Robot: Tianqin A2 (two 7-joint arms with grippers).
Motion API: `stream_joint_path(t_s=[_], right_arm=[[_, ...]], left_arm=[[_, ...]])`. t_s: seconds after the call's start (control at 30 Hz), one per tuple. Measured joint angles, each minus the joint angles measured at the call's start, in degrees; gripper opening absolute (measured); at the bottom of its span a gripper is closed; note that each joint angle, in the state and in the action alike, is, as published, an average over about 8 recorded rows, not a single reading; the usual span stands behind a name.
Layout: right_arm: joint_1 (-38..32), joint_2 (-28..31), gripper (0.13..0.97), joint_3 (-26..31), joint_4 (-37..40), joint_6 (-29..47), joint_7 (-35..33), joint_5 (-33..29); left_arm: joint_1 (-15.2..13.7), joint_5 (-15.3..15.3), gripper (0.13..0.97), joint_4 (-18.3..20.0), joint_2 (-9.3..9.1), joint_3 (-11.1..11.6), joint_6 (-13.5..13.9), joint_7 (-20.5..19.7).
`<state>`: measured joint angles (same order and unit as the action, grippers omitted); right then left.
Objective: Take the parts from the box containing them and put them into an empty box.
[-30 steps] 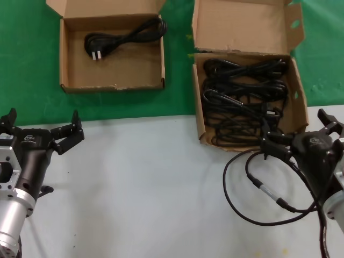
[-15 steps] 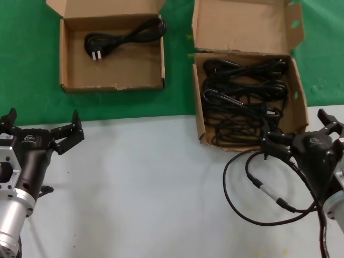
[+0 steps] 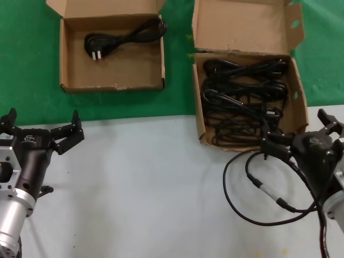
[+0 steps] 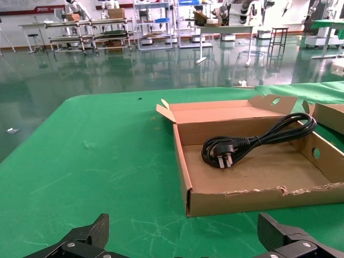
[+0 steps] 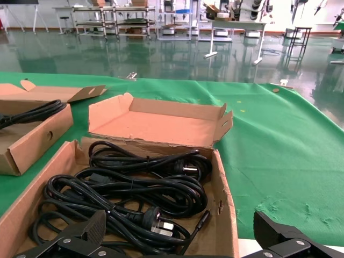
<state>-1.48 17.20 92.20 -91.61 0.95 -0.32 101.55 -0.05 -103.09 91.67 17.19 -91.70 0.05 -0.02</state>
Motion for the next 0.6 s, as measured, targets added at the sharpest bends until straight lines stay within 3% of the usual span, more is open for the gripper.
stream_joint_path(t_s=[0.6], right_arm=[[0.0, 0.0, 0.966, 0.0, 0.0, 0.0, 0.0, 0.0]], left_arm=[[0.0, 0.0, 0.966, 0.0, 0.0, 0.0, 0.0, 0.0]])
